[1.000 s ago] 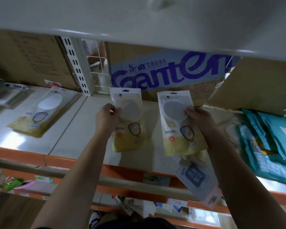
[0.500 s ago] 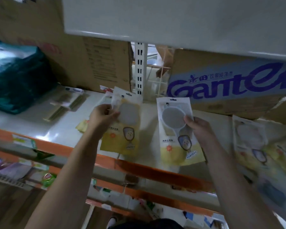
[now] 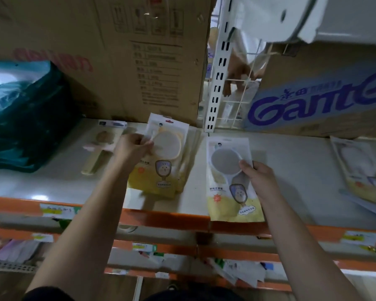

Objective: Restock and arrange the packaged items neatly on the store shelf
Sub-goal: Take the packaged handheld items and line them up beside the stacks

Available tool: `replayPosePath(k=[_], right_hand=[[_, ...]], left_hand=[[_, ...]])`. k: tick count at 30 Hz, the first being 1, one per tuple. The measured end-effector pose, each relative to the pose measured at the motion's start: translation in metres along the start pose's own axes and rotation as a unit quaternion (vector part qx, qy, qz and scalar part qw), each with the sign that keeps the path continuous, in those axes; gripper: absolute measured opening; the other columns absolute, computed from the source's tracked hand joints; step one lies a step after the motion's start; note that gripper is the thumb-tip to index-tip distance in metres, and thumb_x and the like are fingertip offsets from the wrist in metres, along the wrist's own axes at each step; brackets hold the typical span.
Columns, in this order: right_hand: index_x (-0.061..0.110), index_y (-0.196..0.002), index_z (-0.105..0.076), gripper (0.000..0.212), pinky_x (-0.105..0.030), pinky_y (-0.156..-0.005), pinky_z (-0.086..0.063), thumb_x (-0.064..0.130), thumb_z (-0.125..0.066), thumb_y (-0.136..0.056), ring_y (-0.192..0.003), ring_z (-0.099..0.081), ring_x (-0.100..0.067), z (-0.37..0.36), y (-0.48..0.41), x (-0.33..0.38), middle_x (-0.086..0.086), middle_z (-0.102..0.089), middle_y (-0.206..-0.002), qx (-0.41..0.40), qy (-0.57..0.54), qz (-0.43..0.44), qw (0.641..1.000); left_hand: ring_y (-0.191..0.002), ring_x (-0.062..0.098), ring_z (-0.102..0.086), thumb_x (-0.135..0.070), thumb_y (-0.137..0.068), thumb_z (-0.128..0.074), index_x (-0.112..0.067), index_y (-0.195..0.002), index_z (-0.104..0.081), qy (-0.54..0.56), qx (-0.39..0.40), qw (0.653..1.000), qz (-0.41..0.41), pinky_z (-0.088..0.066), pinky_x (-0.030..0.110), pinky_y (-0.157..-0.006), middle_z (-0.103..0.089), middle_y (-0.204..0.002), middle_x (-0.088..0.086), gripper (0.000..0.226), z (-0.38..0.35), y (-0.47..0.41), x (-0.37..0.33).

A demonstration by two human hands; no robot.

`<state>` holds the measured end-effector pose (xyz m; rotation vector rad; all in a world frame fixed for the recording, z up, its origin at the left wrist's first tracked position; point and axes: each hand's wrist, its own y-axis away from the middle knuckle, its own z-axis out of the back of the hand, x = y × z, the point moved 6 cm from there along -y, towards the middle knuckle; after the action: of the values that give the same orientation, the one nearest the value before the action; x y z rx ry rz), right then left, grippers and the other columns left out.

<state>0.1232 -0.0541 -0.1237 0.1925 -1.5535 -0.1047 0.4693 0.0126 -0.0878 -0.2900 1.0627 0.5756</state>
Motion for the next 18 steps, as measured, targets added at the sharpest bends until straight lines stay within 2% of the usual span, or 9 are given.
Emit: replayPosePath(k=[4,6,8,12,15,18], right_hand=[[0.012,-0.092,-0.069,0.005,-0.011,-0.058,-0.050,0.012,-0.064,-0.091,-0.065,-0.066,-0.002,0.002,0.004,-0.002,0.004,-0.070,-0.079,-0.025,-0.009,0.007,1.000],[0.012,-0.089,-0.069,0.006,-0.010,-0.057,-0.049,0.011,-0.064,-0.091,-0.063,-0.066,0.001,0.000,0.005,-0.002,0.009,-0.071,-0.074,-0.024,-0.002,0.016,1.000],[0.013,-0.085,-0.069,0.008,-0.010,-0.056,-0.048,0.013,-0.064,-0.091,-0.062,-0.065,0.003,0.000,0.007,-0.001,0.010,-0.071,-0.071,-0.026,0.005,0.020,0.999],[0.015,-0.082,-0.069,0.012,-0.011,-0.058,-0.048,0.013,-0.063,-0.092,-0.064,-0.066,0.001,0.000,0.009,0.000,0.008,-0.071,-0.072,-0.025,0.003,0.028,0.999],[0.014,-0.083,-0.070,0.010,-0.013,-0.060,-0.050,0.012,-0.063,-0.091,-0.067,-0.067,-0.003,0.000,0.008,-0.001,0.006,-0.072,-0.074,-0.027,-0.012,0.025,0.999],[0.015,-0.082,-0.070,0.011,-0.013,-0.059,-0.050,0.011,-0.063,-0.091,-0.066,-0.067,-0.001,0.001,0.009,0.000,0.009,-0.073,-0.069,-0.030,-0.015,0.028,0.999]], left_hand=[[-0.068,0.014,-0.061,-0.033,-0.083,-0.072,-0.017,-0.087,-0.068,-0.053,-0.016,0.998,-0.016,-0.040,0.024,-0.052,-0.067,-0.078,0.001,0.017,-0.005,-0.007,0.004],[-0.073,0.017,-0.063,-0.034,-0.082,-0.073,-0.014,-0.093,-0.069,-0.062,-0.026,0.997,-0.027,-0.047,0.028,-0.053,-0.069,-0.083,0.002,0.023,-0.006,-0.008,0.006],[-0.077,0.022,-0.065,-0.033,-0.083,-0.072,-0.014,-0.097,-0.068,-0.052,-0.028,0.998,-0.023,-0.057,0.039,-0.059,-0.069,-0.087,0.003,0.024,-0.008,-0.009,0.007],[-0.075,0.023,-0.067,-0.034,-0.085,-0.070,-0.017,-0.095,-0.063,-0.027,-0.034,0.999,-0.018,-0.060,0.042,-0.056,-0.067,-0.087,0.004,0.021,-0.016,-0.010,0.011],[-0.077,0.019,-0.065,-0.036,-0.087,-0.067,-0.021,-0.091,-0.058,-0.036,-0.048,0.998,-0.025,-0.060,0.043,-0.064,-0.064,-0.085,-0.003,0.018,-0.023,-0.007,0.010],[-0.080,0.021,-0.065,-0.037,-0.088,-0.066,-0.017,-0.098,-0.061,-0.058,-0.048,0.997,-0.030,-0.059,0.045,-0.068,-0.064,-0.089,-0.001,0.023,-0.026,-0.006,0.008]])
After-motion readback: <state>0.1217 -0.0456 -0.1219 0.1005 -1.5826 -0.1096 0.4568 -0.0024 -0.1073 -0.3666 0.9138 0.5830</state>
